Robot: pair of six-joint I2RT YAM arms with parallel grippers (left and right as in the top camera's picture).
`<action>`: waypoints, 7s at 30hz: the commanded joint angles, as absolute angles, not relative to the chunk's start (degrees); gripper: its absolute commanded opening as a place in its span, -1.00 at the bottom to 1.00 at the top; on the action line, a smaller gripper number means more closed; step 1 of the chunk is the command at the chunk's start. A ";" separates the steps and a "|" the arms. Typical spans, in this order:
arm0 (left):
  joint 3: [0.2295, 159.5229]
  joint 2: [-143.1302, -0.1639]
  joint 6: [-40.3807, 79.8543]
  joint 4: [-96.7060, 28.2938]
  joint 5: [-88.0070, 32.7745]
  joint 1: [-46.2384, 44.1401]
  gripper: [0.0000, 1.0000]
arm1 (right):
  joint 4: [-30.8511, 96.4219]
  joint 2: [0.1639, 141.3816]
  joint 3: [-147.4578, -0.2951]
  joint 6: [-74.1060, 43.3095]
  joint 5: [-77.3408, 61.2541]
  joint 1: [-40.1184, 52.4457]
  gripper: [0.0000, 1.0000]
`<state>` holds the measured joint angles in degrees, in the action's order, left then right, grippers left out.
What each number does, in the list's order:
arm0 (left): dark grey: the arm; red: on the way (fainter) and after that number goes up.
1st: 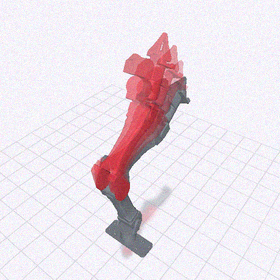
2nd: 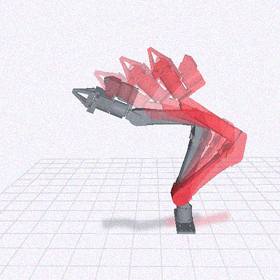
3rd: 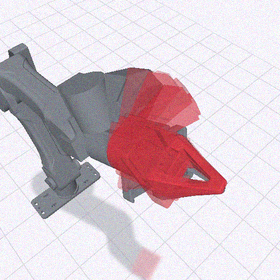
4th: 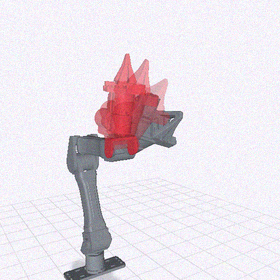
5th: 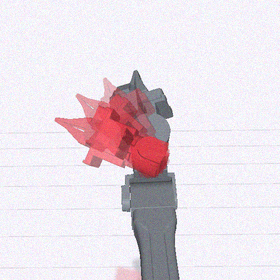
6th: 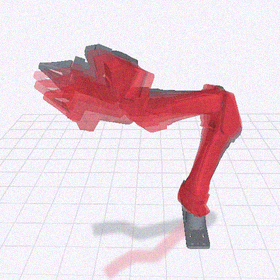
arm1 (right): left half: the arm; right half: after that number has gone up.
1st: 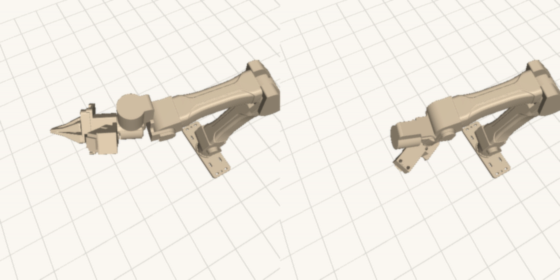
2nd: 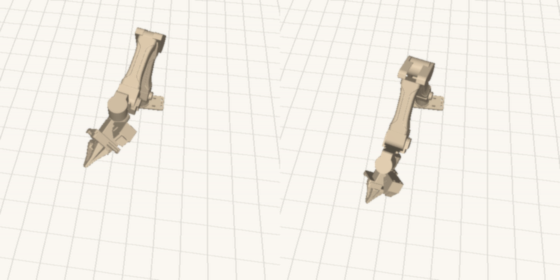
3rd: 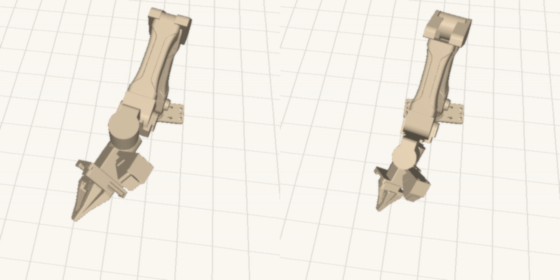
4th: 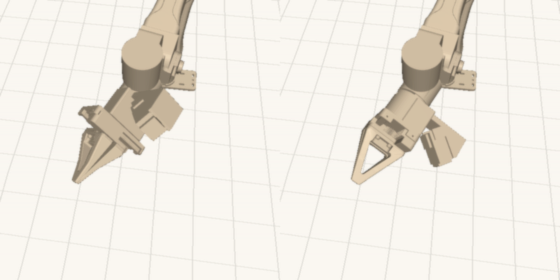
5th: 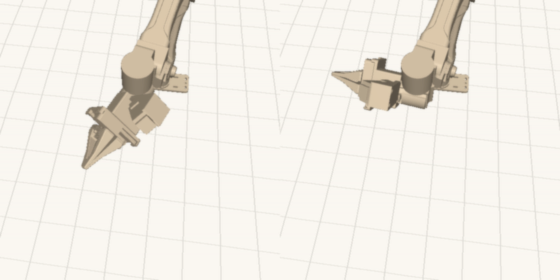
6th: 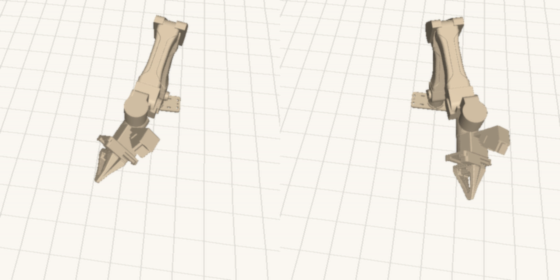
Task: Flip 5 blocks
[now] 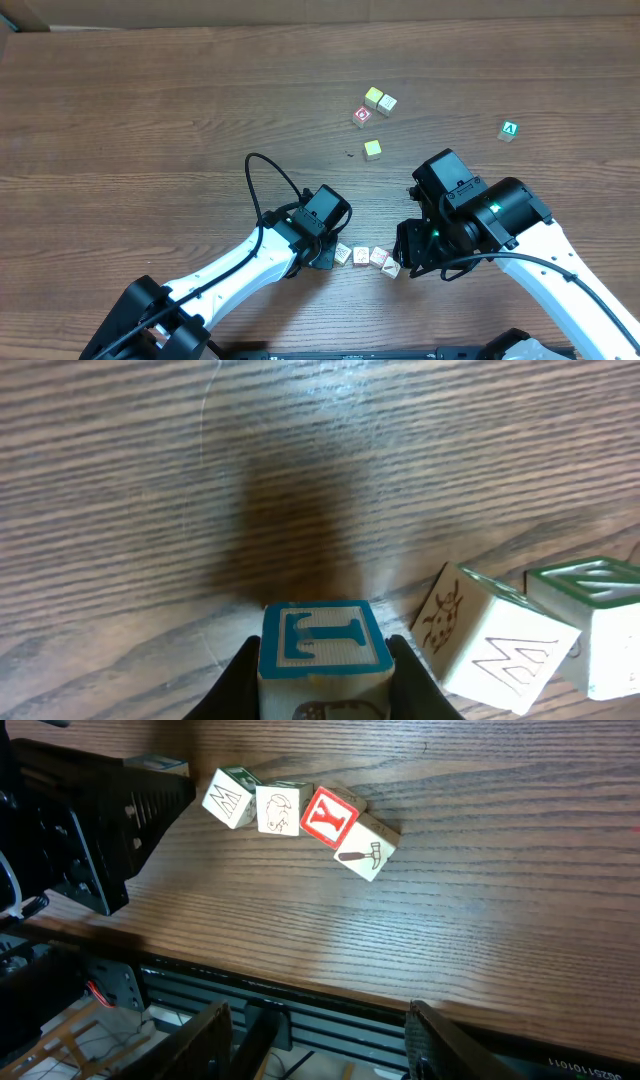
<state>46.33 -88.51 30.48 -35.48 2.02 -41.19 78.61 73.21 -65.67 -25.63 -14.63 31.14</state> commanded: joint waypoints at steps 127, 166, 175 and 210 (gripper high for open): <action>50.78 -98.15 8.99 -38.61 -10.61 -34.70 -0.90 | 69.54 72.84 -56.25 -38.96 -9.52 31.09 -0.31; 50.78 -98.15 8.97 -40.29 -10.57 -34.70 -0.87 | 45.65 96.49 -53.63 -26.37 -11.40 31.83 -0.78; 50.78 -98.15 8.97 -40.32 -10.55 -34.70 -0.88 | 46.59 96.57 -53.63 -23.97 -13.17 34.46 -0.78; 50.78 -98.15 8.56 -39.83 -10.55 -34.70 -0.88 | 41.58 96.57 -53.63 -26.50 -13.10 34.39 -0.78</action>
<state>50.30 -96.77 10.04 -40.18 -10.52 -34.17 41.89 96.07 -54.00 -26.41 -13.10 34.33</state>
